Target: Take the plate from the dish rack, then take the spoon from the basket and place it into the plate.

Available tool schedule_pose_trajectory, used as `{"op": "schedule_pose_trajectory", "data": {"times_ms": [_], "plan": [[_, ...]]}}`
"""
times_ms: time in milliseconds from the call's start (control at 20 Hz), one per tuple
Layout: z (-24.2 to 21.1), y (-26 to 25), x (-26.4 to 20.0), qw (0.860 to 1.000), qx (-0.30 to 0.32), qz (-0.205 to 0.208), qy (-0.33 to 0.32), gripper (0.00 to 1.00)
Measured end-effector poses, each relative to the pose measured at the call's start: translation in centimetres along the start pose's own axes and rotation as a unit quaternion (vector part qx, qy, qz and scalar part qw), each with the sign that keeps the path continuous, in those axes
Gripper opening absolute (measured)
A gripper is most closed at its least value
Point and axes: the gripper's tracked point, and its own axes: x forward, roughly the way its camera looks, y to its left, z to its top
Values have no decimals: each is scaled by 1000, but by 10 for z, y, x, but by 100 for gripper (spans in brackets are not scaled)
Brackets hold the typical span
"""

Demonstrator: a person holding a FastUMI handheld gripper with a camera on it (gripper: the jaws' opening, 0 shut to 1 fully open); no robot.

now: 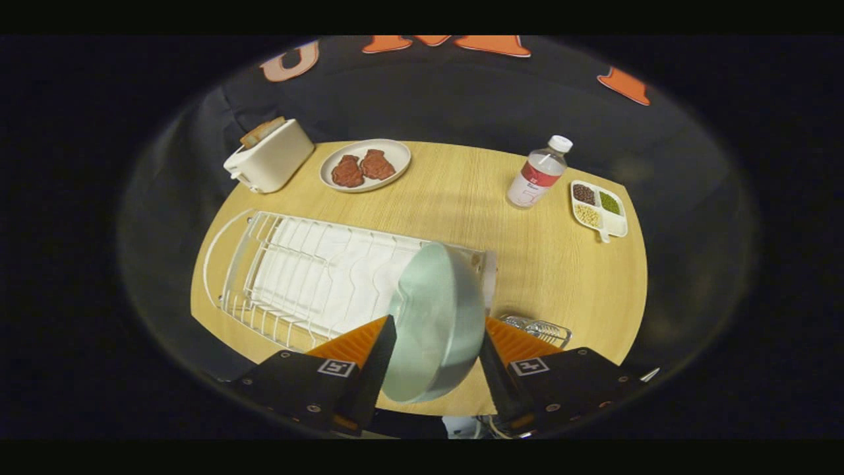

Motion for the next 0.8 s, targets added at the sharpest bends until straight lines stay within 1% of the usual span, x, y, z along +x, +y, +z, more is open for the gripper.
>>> {"op": "schedule_pose_trajectory", "data": {"times_ms": [50, 100, 150, 200, 250, 350, 500, 600, 750, 800], "plan": [[0, 2, 2, 1000, -5, -5, 3, 68], [-1, 5, 6, 1000, -5, -8, 11, 61], [-4, 7, 10, 1000, -5, -12, 18, 57], [-5, 9, 13, 1000, -8, -17, 25, 50], [-6, 7, 14, 999, -16, -25, 25, 47], [-5, 6, 13, 999, -14, -32, 27, 46], [-6, -8, 7, 998, -3, -55, 24, 40], [-4, -16, -1, 998, 6, -60, 19, 37], [3, -29, -13, 997, 23, -68, 7, 36], [5, -31, -18, 997, 27, -67, 0, 33]]}}
